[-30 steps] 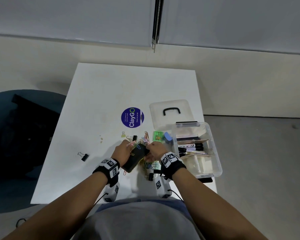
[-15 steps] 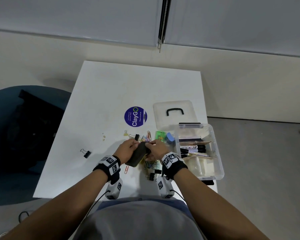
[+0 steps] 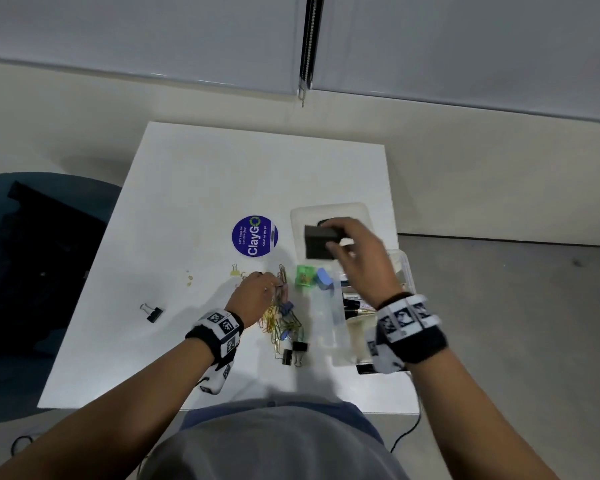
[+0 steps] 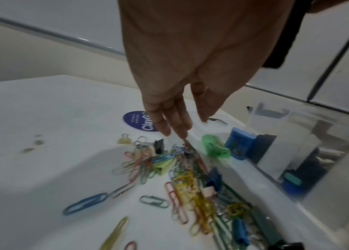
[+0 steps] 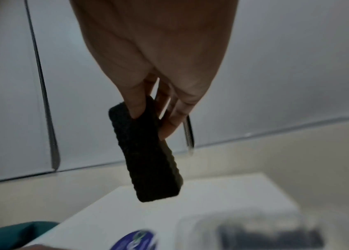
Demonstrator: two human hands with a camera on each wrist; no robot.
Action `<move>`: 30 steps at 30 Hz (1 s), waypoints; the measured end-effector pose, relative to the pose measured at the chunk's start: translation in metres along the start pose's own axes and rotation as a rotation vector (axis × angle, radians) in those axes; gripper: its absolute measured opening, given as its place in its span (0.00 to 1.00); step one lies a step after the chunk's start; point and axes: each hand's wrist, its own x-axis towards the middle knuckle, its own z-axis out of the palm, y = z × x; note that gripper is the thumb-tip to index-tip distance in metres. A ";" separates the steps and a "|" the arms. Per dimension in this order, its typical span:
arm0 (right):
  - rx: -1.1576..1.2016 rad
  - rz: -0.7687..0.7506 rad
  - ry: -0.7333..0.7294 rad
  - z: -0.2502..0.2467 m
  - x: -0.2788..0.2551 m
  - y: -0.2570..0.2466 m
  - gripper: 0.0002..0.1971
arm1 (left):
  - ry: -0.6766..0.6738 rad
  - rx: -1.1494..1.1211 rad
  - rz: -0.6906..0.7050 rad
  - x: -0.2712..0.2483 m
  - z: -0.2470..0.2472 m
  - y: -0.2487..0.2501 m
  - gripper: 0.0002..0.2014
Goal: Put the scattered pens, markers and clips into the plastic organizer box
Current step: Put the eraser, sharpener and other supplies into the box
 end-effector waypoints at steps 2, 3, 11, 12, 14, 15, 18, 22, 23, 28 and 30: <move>-0.046 -0.049 0.039 -0.036 0.000 0.013 0.17 | -0.008 -0.052 0.108 0.002 0.005 0.023 0.13; -0.073 -0.047 0.036 -0.049 -0.002 0.024 0.17 | -0.009 -0.076 0.170 0.003 0.007 0.036 0.13; -0.348 -0.052 -0.046 -0.054 -0.006 0.075 0.15 | -0.129 0.028 0.318 0.020 0.036 0.107 0.24; -0.362 -0.076 -0.062 -0.053 -0.001 0.072 0.15 | -0.137 0.050 0.299 0.021 0.039 0.108 0.23; -0.359 -0.093 -0.095 -0.054 0.002 0.071 0.14 | -0.157 0.082 0.284 0.023 0.044 0.107 0.22; -0.360 -0.095 -0.114 -0.054 0.002 0.074 0.14 | -0.156 0.091 0.288 0.023 0.045 0.107 0.22; -0.413 -0.064 -0.173 -0.047 -0.001 0.091 0.13 | -0.138 0.088 0.299 0.024 0.045 0.107 0.20; -0.619 -0.069 -0.257 -0.026 0.001 0.111 0.14 | -0.122 0.080 0.284 0.022 0.048 0.107 0.18; -0.658 -0.085 -0.281 -0.020 0.003 0.115 0.15 | -0.121 0.070 0.276 0.021 0.049 0.107 0.18; -0.827 -0.088 -0.398 -0.004 0.012 0.125 0.19 | -0.106 0.068 0.276 0.019 0.051 0.106 0.17; -0.869 -0.073 -0.469 0.002 0.016 0.128 0.18 | -0.094 0.081 0.282 0.019 0.051 0.106 0.17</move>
